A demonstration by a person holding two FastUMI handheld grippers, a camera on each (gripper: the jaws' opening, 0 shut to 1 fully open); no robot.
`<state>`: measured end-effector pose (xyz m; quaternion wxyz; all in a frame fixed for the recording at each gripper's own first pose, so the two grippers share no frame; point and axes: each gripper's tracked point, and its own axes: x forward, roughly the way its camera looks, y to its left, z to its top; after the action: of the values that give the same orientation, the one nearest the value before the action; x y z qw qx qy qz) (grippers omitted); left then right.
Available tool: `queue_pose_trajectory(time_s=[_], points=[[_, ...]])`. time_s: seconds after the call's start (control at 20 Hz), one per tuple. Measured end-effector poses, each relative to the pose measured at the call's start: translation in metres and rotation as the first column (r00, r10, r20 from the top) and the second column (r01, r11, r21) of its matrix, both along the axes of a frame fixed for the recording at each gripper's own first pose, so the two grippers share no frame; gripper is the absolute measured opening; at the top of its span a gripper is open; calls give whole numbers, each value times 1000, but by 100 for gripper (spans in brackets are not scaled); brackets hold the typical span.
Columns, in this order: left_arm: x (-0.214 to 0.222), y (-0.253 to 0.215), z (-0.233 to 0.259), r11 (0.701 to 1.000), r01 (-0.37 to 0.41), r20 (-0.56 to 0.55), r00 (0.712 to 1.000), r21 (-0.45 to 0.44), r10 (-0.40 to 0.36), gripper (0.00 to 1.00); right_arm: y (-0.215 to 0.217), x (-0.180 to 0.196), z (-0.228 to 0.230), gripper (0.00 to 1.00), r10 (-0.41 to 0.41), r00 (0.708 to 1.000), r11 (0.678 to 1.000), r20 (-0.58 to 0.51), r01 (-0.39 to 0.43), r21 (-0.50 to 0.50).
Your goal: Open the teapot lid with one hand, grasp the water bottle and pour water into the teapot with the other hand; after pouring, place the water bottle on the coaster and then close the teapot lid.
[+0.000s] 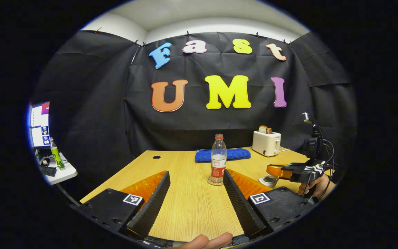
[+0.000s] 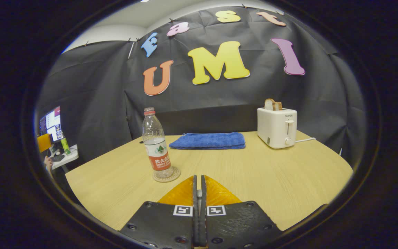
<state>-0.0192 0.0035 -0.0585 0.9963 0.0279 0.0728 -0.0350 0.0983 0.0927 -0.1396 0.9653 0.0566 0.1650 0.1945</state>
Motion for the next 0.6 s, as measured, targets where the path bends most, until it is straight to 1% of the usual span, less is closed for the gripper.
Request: queue_pose_trajectory(time_s=[0.25,0.3,0.4,0.6], points=[[1,2,-1,1000,-3,-6,1000,6,3,97,13,-1,-6,0,15,1000,1000,2,-15,-22],[1,1,-1,1000,-2,-9,1000,8,2,97,13,-1,-7,2,14,1000,1000,5,-14,-28],[1,1,-3,1000,-1,-10,1000,22,1,96,11,0,-7,2,1,1000,999,12,-1,-39],[3,-1,-7,1000,2,-20,1000,21,-2,97,13,-1,-14,2,5,1000,999,-7,-5,-32]])
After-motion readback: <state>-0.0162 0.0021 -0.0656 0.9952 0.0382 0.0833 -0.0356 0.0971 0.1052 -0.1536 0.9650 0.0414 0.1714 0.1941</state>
